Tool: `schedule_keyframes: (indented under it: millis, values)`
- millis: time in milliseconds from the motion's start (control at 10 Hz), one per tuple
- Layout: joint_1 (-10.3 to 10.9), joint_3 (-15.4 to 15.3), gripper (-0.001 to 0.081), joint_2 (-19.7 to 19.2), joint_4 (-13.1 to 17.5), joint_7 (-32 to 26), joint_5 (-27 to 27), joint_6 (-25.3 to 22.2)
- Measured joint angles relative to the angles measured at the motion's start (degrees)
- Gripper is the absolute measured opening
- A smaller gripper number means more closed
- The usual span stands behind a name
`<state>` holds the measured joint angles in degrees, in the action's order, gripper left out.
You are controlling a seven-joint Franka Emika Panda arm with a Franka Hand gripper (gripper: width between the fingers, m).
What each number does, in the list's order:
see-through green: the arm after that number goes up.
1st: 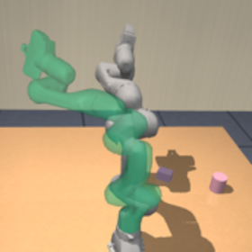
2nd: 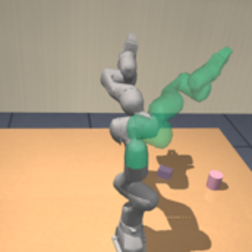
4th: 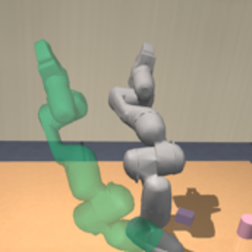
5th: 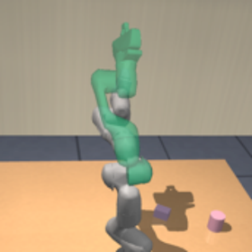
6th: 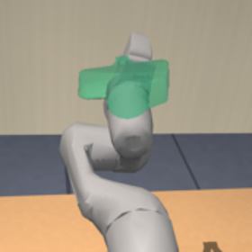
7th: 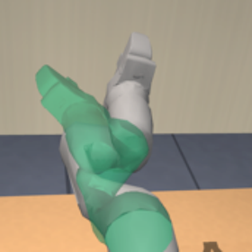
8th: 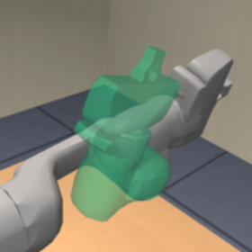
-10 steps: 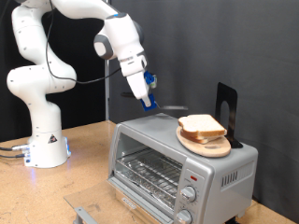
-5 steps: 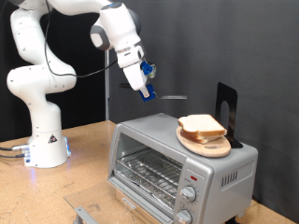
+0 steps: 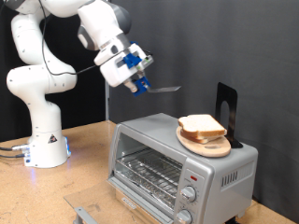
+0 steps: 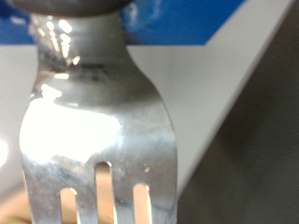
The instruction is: Make a piece of toast with the oven
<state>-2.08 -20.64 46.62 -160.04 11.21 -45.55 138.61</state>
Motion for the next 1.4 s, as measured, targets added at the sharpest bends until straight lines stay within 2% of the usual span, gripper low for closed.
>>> schedule_keyframes:
  millis: [100, 200, 400, 600, 900, 1100, 1400]
  values:
    - [-2.05, 1.16, 0.0490, 1.11, -0.38, 0.11, 2.02, -2.58]
    - [-3.18, 1.84, 0.0490, 2.02, -0.58, 0.09, 3.14, -4.38]
    - [-3.09, 1.85, 0.0490, 1.75, -0.32, 0.06, 2.93, -5.21]
    - [-4.14, 2.52, 0.0490, 1.63, -0.13, 0.73, 3.14, -6.81]
    - [-9.49, 3.48, 0.0490, 0.49, -0.02, 0.90, 5.25, -6.59]
    - [-11.95, 5.05, 0.0490, -1.98, 0.31, -3.82, 6.25, -5.89]
    - [-12.03, 7.49, 0.0490, -8.04, 2.28, -15.16, 6.16, -3.75]
